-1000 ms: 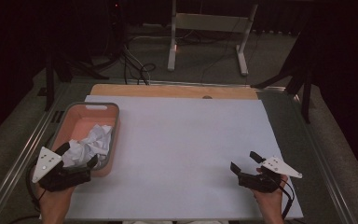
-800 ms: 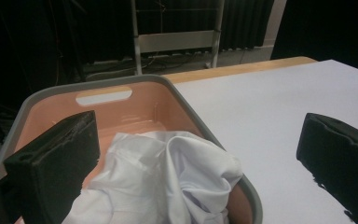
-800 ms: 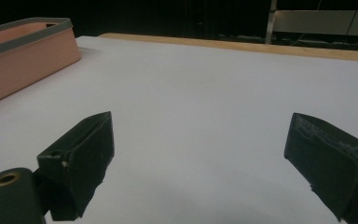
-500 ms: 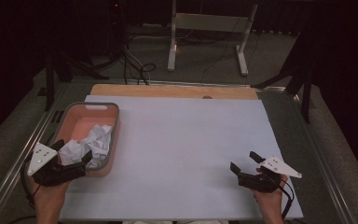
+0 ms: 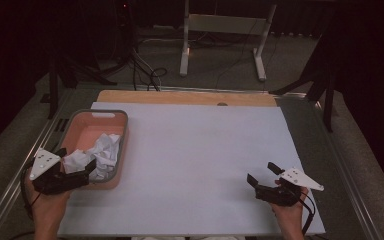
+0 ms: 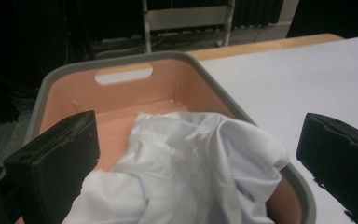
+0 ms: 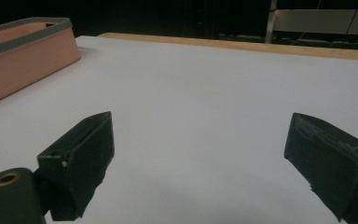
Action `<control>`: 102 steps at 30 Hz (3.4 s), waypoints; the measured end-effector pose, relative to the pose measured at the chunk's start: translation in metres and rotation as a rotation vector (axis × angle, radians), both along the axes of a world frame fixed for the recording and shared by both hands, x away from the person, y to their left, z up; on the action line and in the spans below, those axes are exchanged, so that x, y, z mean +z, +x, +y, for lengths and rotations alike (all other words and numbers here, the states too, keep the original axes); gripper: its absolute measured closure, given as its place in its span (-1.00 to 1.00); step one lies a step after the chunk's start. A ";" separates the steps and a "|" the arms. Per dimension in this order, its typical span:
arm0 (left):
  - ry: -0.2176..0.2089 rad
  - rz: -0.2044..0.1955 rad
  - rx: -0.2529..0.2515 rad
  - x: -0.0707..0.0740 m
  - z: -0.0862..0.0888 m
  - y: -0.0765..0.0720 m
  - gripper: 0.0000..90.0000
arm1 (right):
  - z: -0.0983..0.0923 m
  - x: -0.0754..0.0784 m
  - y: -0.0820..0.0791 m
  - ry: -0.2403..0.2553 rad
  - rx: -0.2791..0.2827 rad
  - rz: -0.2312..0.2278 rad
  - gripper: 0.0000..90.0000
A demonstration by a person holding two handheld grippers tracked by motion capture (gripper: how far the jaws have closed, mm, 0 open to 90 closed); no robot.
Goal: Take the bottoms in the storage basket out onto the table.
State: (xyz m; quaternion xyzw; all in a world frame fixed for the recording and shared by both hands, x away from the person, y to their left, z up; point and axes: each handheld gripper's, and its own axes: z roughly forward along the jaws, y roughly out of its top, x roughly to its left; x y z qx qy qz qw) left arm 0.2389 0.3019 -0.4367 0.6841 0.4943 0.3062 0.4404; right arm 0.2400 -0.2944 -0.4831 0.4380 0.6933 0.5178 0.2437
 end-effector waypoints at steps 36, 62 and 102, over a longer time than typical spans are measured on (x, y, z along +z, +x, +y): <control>0.080 0.346 -0.122 -0.015 -0.014 0.040 -1.00 | 0.002 -0.001 0.001 -0.010 0.003 0.013 -0.82; 0.093 0.480 -0.006 -0.021 -0.018 0.059 0.49 | 0.001 -0.002 0.002 -0.013 0.007 0.018 -0.82; 0.046 0.308 -0.033 0.019 -0.019 0.057 0.81 | 0.002 -0.002 0.002 -0.013 0.008 0.024 -0.82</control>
